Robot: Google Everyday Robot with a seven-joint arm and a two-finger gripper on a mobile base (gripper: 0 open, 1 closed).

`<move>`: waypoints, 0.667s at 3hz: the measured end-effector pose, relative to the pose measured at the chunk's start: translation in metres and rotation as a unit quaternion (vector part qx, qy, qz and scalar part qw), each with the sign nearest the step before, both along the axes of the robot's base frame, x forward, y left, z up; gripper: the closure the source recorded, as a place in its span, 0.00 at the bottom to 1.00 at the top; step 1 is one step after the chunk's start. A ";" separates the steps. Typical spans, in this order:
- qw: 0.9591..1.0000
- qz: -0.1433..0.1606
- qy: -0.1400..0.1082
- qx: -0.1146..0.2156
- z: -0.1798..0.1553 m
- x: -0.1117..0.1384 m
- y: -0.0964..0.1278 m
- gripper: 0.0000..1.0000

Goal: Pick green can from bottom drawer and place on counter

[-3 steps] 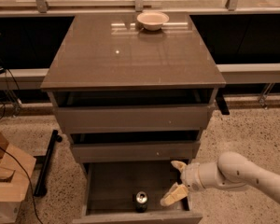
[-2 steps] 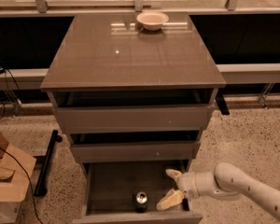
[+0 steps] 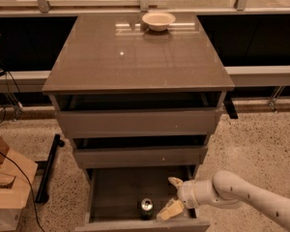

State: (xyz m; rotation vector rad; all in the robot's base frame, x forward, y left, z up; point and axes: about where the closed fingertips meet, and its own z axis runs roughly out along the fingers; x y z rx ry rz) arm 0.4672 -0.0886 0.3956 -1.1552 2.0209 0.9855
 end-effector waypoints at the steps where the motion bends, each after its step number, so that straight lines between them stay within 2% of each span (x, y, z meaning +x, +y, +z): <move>1: 0.999 -0.025 -0.010 -0.034 -0.041 0.014 0.006 0.00; 2: 0.998 -0.046 -0.013 -0.048 -0.070 0.026 0.011 0.00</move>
Offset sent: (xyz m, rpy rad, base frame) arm 0.0420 0.0133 -0.1070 -0.1385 -0.0376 -0.1529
